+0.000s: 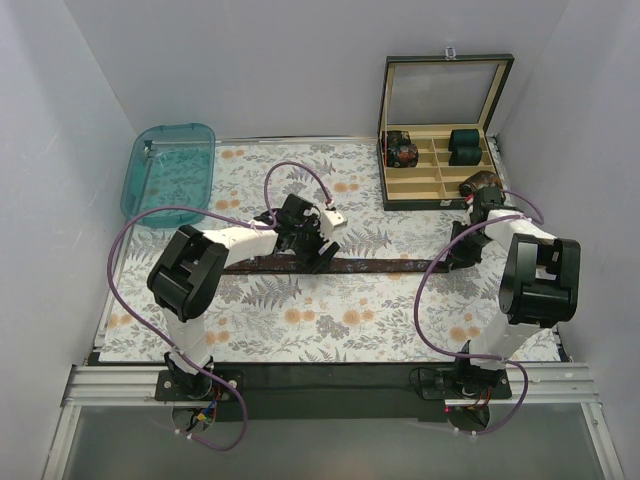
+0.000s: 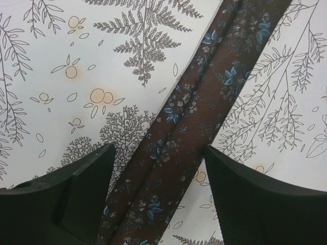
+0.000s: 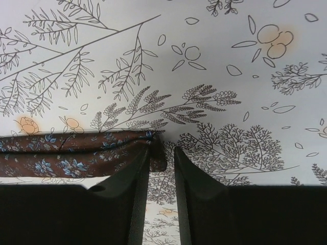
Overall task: Roll the ties
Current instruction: Flatten the tie
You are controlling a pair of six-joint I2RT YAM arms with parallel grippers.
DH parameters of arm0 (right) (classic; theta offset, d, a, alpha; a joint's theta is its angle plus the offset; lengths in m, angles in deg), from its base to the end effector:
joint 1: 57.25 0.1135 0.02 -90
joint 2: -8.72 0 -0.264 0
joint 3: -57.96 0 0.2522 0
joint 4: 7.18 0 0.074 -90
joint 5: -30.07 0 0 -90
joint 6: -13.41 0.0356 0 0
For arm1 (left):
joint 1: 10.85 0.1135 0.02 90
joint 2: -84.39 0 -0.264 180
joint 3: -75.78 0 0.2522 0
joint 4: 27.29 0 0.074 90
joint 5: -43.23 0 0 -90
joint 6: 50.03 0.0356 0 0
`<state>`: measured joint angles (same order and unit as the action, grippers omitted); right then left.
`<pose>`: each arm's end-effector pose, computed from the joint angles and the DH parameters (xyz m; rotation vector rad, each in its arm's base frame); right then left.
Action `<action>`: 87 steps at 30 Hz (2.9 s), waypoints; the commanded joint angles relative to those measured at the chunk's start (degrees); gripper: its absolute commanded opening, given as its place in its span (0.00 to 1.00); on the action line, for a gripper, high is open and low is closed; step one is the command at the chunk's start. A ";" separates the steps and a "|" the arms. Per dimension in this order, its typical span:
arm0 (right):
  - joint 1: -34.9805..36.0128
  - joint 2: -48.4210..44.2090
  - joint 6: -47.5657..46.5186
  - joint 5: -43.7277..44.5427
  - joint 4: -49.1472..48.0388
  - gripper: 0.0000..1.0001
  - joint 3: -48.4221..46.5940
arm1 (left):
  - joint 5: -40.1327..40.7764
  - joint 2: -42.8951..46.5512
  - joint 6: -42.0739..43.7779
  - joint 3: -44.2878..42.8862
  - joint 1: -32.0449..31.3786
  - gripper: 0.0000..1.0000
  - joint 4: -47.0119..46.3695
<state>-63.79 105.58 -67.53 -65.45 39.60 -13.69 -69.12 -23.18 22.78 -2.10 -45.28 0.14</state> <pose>0.3119 -0.0323 0.1641 0.3621 2.8028 0.1461 0.3032 -0.2242 0.1505 0.5551 2.6213 -0.8194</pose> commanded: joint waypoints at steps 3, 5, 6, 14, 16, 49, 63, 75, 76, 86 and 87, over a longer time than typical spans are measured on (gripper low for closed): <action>-0.84 0.09 -0.27 2.97 1.44 0.20 -2.93 | 5.30 -0.62 -1.88 2.59 1.74 0.66 6.02; -0.92 0.17 -0.27 3.14 1.61 0.17 -3.19 | 5.12 -0.63 -2.14 2.51 1.83 0.66 6.02; -1.01 0.26 -0.18 3.15 1.70 0.15 -3.11 | 4.86 -0.62 -2.15 2.51 1.92 0.66 6.02; -2.59 2.72 0.70 3.49 2.23 0.18 -2.93 | 5.21 -1.06 -2.41 3.03 2.18 0.66 6.10; -2.77 3.16 0.78 4.46 2.75 0.22 -3.63 | 5.56 -1.06 -2.76 3.38 2.18 0.65 6.10; 7.95 1.32 -0.62 0.86 3.98 0.16 -10.40 | 19.44 13.96 -11.02 17.62 11.93 0.58 6.28; 7.87 -12.04 -2.73 -4.14 -1.02 0.59 -6.89 | 10.22 13.09 -10.76 1.99 3.26 0.98 4.53; 7.34 -21.45 0.78 -6.69 -4.09 0.87 2.85 | -1.11 -6.14 -7.86 -13.39 -10.56 0.94 -4.26; 7.34 -21.71 0.96 -7.57 -4.53 0.87 3.65 | -1.20 -6.94 -7.34 -13.84 -10.74 0.94 -4.53; 7.16 -20.75 2.10 -11.09 -5.68 0.83 6.12 | 1.25 -13.10 0.93 -16.39 -11.79 0.87 -4.97; 7.16 -20.66 2.10 -11.01 -5.77 0.82 6.21 | 1.43 -13.28 1.37 -16.30 -11.79 0.86 -4.97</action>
<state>-56.40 84.66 -66.00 -74.56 35.93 -7.94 -68.20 -35.86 21.07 -17.36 -57.09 -5.26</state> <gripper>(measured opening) 0.829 0.870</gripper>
